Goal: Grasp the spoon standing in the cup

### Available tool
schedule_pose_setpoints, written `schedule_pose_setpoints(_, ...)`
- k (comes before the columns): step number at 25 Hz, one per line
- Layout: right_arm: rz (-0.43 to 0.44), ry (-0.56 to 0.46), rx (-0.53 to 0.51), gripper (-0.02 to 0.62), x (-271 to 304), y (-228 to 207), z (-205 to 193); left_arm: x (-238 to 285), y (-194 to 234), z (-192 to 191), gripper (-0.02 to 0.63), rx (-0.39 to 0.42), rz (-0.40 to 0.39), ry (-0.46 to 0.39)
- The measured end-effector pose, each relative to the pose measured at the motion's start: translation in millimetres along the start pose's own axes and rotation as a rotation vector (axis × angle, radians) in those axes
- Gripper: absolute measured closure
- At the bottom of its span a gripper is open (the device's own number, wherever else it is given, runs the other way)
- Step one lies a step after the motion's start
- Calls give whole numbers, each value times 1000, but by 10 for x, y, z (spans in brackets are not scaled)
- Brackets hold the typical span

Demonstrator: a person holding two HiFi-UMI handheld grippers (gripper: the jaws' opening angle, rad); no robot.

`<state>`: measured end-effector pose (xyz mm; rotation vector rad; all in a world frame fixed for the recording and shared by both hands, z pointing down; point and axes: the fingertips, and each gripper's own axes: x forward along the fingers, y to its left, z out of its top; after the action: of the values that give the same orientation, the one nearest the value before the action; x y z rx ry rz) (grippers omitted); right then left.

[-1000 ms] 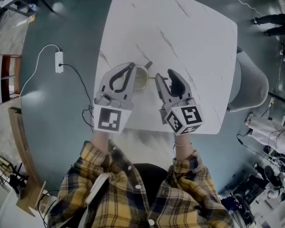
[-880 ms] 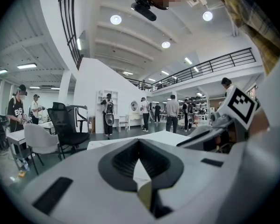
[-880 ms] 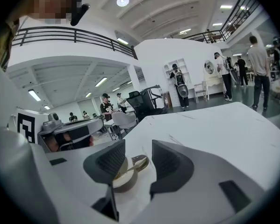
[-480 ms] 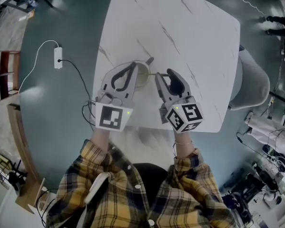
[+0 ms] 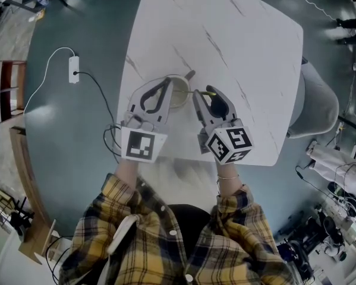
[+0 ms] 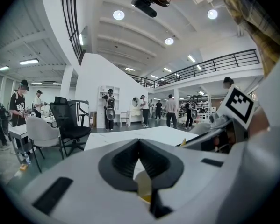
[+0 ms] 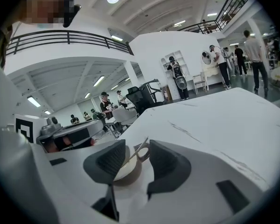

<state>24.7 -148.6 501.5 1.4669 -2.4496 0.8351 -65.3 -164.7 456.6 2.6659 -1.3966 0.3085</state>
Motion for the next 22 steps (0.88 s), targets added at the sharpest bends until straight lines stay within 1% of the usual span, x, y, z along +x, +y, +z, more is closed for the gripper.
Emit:
schedule_pose_setpoints(9, 2, -6, 37, 442, 24, 27, -41, -9, -34, -43, 588, -8, -8, 1)
schedule_pose_setpoints(18, -6, -19, 32, 511, -22, 38, -17, -40, -70, -27, 588, 0, -19, -1)
schedule_pose_setpoints(22, -13, -30, 38, 530, -51, 23, 12, -55, -74, 6, 588, 5, -14, -11)
